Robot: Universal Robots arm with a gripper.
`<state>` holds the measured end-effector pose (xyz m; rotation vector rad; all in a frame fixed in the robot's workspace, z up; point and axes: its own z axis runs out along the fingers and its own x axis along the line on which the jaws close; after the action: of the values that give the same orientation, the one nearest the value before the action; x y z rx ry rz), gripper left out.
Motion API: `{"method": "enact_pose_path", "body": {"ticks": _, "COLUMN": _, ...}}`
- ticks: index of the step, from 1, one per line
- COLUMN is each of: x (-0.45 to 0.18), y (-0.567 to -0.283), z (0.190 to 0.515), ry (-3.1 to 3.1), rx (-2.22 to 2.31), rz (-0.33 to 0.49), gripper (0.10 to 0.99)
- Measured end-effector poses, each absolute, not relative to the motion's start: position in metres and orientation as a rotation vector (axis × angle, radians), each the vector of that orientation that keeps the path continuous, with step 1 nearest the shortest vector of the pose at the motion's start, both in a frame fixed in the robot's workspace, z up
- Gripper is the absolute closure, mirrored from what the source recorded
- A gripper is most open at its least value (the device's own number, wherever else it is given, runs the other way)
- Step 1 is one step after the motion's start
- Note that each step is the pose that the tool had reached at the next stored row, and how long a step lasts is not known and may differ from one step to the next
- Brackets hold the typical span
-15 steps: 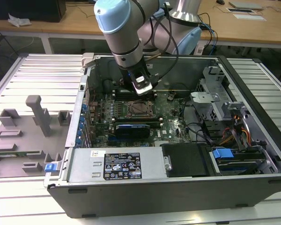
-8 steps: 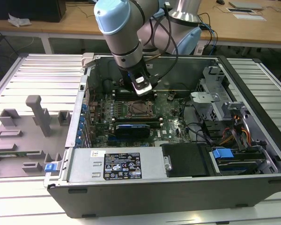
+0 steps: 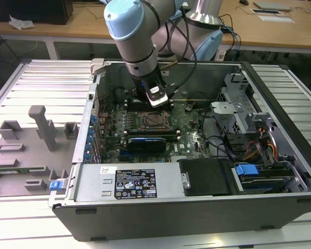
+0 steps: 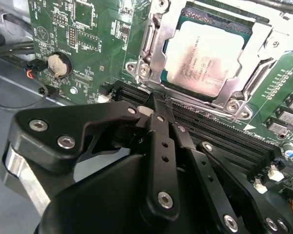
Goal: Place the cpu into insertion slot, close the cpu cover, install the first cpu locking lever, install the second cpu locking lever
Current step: 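Install the first cpu locking lever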
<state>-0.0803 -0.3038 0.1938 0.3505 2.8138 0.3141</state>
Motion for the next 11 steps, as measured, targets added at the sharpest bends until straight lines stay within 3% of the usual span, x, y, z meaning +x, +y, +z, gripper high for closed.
{"method": "enact_pose_path", "body": {"ticks": 11, "x": -0.0803, "y": -0.3054, "z": 0.1908, "ry": 2.809, "rx": 0.352, "rz": 0.329, "gripper": 0.980}}
